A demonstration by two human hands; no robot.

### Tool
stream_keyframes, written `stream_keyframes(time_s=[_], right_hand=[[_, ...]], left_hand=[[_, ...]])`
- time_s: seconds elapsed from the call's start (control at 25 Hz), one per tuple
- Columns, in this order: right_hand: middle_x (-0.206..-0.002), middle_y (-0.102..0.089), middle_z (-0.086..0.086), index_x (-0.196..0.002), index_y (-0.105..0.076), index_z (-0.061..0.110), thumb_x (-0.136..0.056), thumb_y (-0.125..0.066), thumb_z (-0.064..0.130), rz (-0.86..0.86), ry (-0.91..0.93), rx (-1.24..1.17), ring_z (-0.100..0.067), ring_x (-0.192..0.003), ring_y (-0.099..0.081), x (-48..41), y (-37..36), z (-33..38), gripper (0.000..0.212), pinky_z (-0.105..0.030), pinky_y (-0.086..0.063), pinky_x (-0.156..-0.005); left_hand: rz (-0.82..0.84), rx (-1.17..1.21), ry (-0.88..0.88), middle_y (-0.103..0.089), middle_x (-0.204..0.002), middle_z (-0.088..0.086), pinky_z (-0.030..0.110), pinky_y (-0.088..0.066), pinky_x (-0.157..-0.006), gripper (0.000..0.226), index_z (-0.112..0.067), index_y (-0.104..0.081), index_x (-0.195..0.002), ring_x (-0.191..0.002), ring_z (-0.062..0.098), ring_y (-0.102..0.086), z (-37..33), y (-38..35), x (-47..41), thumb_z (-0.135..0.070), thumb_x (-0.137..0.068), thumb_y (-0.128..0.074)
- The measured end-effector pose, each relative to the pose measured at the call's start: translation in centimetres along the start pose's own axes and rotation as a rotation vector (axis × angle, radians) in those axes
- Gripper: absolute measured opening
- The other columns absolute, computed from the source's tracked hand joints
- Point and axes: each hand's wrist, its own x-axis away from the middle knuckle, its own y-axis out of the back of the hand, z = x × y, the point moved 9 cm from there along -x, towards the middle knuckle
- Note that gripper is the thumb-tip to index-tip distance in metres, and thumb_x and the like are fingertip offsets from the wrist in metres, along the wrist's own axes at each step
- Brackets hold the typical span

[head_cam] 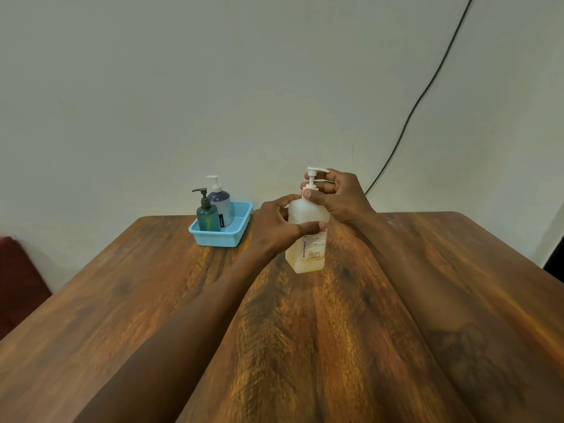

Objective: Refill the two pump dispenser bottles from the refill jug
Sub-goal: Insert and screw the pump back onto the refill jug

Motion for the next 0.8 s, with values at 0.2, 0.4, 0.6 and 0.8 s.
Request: stream_keyframes(time_s=[0.2, 0.4, 0.6, 0.8], right_hand=[[-0.108, -0.078, -0.004, -0.122, -0.072, 0.009, -0.08, -0.087, 0.016, -0.142, 0.039, 0.179, -0.013, -0.095, -0.076, 0.2, 0.3, 0.5, 0.045, -0.038, -0.063, -0.089], [-0.126, -0.072, -0.004, -0.138, -0.06, 0.028, -0.089, -0.08, 0.024, 0.009, 0.099, 0.09, -0.013, -0.109, -0.072, 1.1, 0.2, 0.8, 0.053, -0.03, -0.063, -0.086], [-0.12, -0.076, 0.004, -0.134, -0.065, 0.032, -0.108, -0.033, 0.053, 0.105, -0.014, -0.099, -0.014, -0.109, -0.073, 1.3, 0.6, 1.1, 0.046, -0.033, -0.058, -0.096], [-0.104, -0.08, -0.002, -0.114, -0.074, 0.022, -0.105, -0.054, 0.04, 0.017, 0.005, -0.172, -0.017, -0.099, -0.076, 1.3, 1.6, 1.3, 0.028, -0.043, -0.061, -0.093]], left_hand=[[-0.078, -0.027, -0.001, -0.074, -0.122, -0.004, 0.025, -0.062, -0.077, 0.081, -0.027, -0.068, -0.13, -0.099, 0.013, -0.073, 0.4, -0.8, 0.5, -0.061, -0.061, -0.09], [0.087, 0.032, -0.018, -0.074, -0.117, -0.011, 0.028, -0.062, -0.081, 0.074, -0.033, -0.067, -0.13, -0.1, 0.01, -0.072, 0.1, -0.8, 0.0, -0.053, -0.063, -0.093], [0.251, 0.096, 0.031, -0.074, -0.11, -0.016, 0.038, -0.062, -0.088, 0.056, -0.052, -0.06, -0.117, -0.103, 0.008, -0.072, 0.6, -1.3, -0.4, -0.047, -0.071, -0.091], [0.274, 0.114, 0.012, -0.074, -0.123, -0.009, 0.042, -0.061, -0.092, 0.062, -0.053, -0.058, -0.124, -0.11, 0.013, -0.072, 0.2, -2.0, 0.0, -0.053, -0.07, -0.089]])
